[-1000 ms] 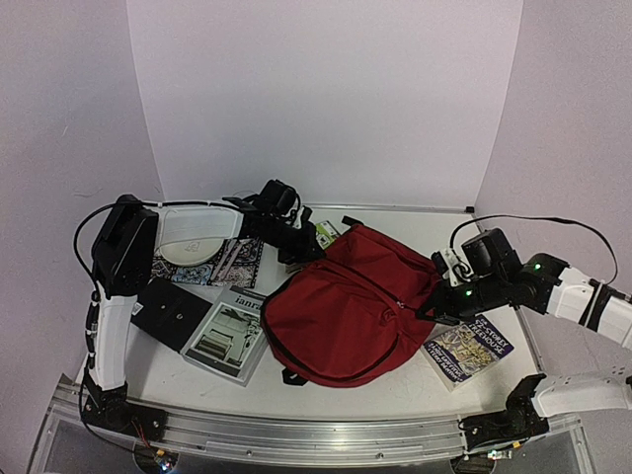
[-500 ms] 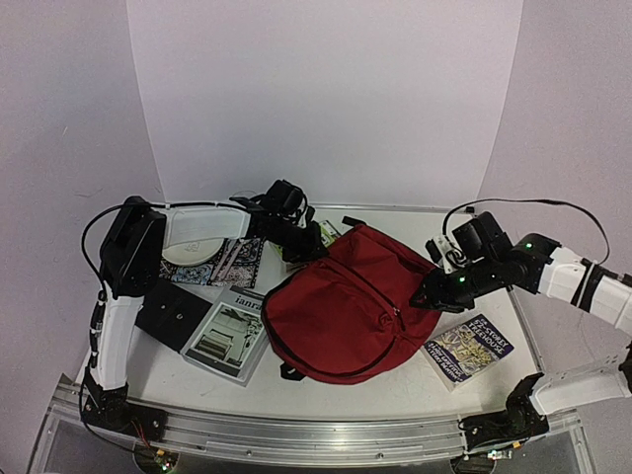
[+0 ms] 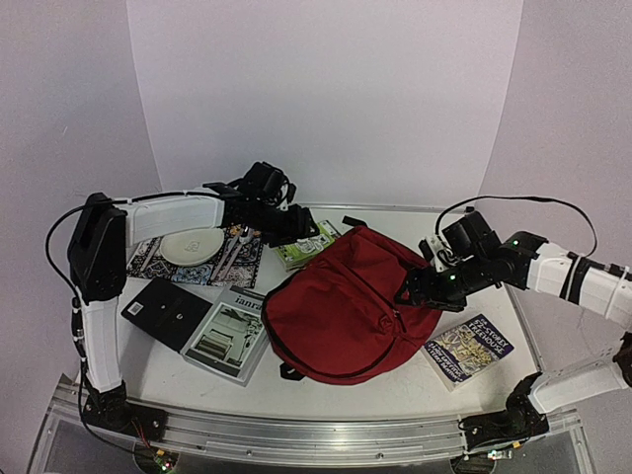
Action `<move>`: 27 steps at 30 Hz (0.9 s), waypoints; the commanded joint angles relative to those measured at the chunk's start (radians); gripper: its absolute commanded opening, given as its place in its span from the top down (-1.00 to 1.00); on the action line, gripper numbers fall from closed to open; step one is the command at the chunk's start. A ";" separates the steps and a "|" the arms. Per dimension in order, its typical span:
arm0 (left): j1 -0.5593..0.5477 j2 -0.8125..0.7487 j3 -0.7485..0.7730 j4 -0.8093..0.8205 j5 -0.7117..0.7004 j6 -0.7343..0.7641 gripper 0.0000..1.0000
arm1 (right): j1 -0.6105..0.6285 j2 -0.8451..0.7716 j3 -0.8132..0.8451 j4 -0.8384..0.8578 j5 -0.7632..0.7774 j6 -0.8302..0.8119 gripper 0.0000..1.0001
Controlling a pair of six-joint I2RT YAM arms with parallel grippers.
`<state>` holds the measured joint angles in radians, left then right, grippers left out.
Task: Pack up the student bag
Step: Zip the lower front pocket of the student bag, then adjust the student bag at the center of the board.
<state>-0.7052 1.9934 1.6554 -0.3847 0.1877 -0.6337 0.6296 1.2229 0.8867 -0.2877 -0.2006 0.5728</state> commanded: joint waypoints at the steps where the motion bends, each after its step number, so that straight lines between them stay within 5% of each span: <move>1: 0.003 -0.115 -0.100 -0.066 -0.070 0.126 -0.40 | 0.001 0.049 -0.030 0.100 -0.054 0.032 -0.80; 15: -0.046 -0.130 -0.277 -0.068 0.046 0.162 -0.45 | 0.053 0.284 0.017 0.148 0.005 0.019 -0.71; 20: -0.102 -0.098 -0.278 -0.063 0.082 0.148 -0.34 | 0.053 0.309 0.078 0.124 0.107 0.013 0.00; 24: -0.128 -0.097 -0.275 -0.048 0.128 0.130 0.09 | 0.053 0.303 0.179 0.050 0.182 -0.028 0.78; 27: -0.137 -0.117 -0.276 -0.033 0.156 0.112 0.39 | 0.051 0.297 0.281 -0.029 0.267 -0.076 1.00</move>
<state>-0.8290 1.8993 1.3791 -0.4593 0.2693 -0.5024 0.6815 1.5387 1.0144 -0.2242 -0.0815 0.5615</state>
